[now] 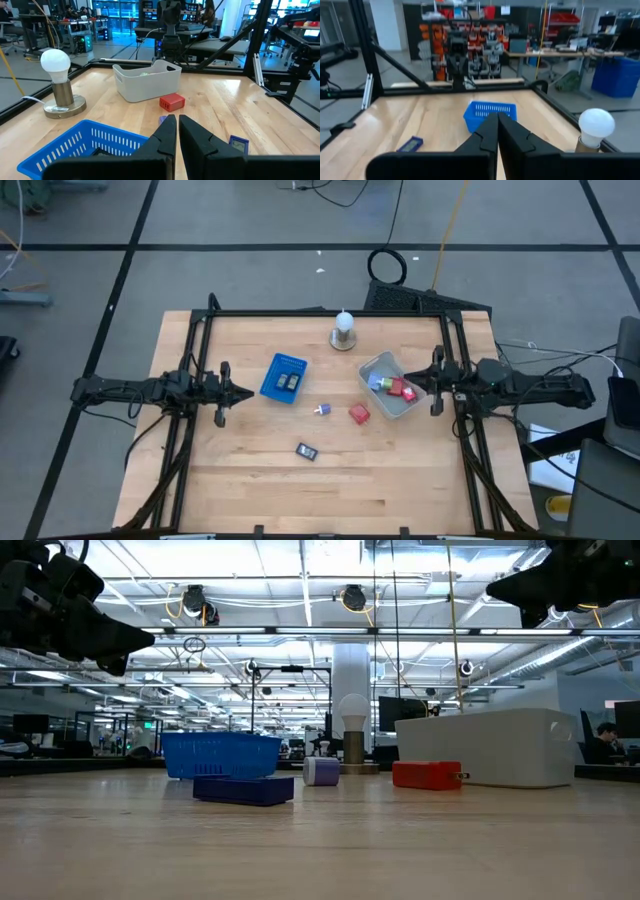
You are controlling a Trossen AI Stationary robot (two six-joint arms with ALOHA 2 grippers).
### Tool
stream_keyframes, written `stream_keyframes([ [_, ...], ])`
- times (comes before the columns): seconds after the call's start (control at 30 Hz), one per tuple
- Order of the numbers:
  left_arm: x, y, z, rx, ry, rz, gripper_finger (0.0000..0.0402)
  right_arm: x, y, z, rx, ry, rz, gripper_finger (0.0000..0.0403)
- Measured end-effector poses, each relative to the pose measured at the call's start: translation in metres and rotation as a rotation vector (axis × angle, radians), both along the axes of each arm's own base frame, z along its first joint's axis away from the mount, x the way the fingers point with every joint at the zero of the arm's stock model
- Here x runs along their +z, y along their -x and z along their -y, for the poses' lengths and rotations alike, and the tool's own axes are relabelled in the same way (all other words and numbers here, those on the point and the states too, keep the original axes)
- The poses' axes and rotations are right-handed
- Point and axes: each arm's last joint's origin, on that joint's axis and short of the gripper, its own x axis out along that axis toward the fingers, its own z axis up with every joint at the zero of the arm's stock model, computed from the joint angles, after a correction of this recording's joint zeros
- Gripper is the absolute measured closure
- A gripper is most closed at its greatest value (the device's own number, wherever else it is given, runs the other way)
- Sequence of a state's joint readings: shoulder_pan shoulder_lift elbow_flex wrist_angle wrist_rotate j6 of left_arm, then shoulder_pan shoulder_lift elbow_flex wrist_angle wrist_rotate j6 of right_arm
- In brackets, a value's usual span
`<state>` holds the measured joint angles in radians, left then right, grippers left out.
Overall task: Pick & Place Office items
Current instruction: Put the dark blue timer into the blue bin
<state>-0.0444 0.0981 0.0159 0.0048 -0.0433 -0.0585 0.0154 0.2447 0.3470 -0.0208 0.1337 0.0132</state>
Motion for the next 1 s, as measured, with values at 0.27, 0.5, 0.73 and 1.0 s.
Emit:
stream_keyframes([
  [0.27,0.000,0.000,0.000,0.000,0.003,0.000,0.0380,-0.010,0.016,0.000,0.000,-0.001,0.102,0.0402],
  [0.5,0.000,0.000,0.000,0.001,0.021,0.000,0.0380,-0.028,0.017,0.000,0.002,0.003,0.111,0.0403],
  [0.73,0.000,0.000,0.000,0.001,0.021,0.000,0.0380,-0.044,0.012,0.000,0.001,0.044,0.085,0.0403],
  [1.0,0.000,0.000,0.000,0.001,0.023,0.000,0.0380,-0.058,0.007,0.000,0.000,0.054,0.098,0.0403],
])
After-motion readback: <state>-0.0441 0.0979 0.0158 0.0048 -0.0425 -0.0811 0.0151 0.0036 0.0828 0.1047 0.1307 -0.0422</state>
